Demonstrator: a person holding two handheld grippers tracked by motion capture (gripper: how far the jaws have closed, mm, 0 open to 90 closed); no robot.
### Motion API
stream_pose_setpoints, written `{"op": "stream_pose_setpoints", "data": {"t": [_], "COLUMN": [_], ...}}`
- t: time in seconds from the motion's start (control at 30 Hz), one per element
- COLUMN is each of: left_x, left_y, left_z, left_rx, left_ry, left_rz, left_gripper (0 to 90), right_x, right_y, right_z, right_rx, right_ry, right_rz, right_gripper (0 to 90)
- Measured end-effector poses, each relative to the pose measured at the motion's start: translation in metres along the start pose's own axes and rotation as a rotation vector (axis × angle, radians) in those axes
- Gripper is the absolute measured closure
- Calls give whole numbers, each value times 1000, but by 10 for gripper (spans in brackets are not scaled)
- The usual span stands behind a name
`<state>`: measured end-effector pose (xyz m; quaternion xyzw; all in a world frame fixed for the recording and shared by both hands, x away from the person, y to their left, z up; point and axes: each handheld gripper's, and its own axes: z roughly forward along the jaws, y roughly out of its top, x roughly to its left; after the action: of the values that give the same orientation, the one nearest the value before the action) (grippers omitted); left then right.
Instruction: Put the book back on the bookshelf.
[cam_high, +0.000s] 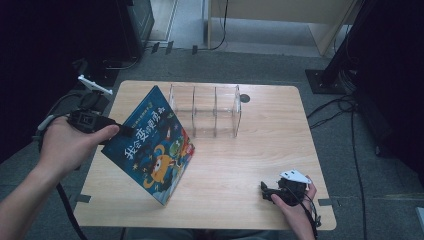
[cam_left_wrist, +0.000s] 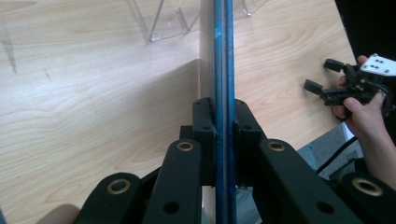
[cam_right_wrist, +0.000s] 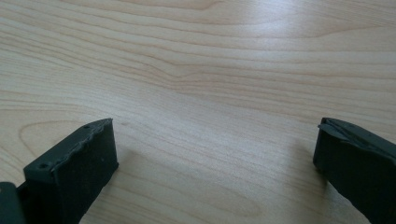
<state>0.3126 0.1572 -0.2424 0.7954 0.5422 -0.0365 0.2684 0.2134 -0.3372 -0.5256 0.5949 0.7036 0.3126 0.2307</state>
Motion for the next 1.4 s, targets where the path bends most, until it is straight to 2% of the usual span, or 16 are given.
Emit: {"op": "stream_pose_setpoints", "data": {"t": [0.33,0.63,0.77,1.13,1.4], "left_x": [2,7,4,-4,-3], "left_y": [9,20,25,47,59], "left_z": [-8,-11,-9,-7,-4], "left_rx": [-17,-35,-39,-53,-59], "left_ry": [15,33,55,63,77], "left_rz": [-1,-21,-16,-19,-31], "left_gripper": [842,842,842,842,842], "right_x": [-2,-7,-8,-8,-9], "right_y": [-1,-3,-4,-4,-4], "right_z": [-1,-4,-4,-4,-4], "right_rx": [-1,3,2,1,-2], "right_ry": [1,-10,-8,-6,2], "right_rz": [2,-7,-4,0,7], "right_gripper": [0,0,0,0,0]}}
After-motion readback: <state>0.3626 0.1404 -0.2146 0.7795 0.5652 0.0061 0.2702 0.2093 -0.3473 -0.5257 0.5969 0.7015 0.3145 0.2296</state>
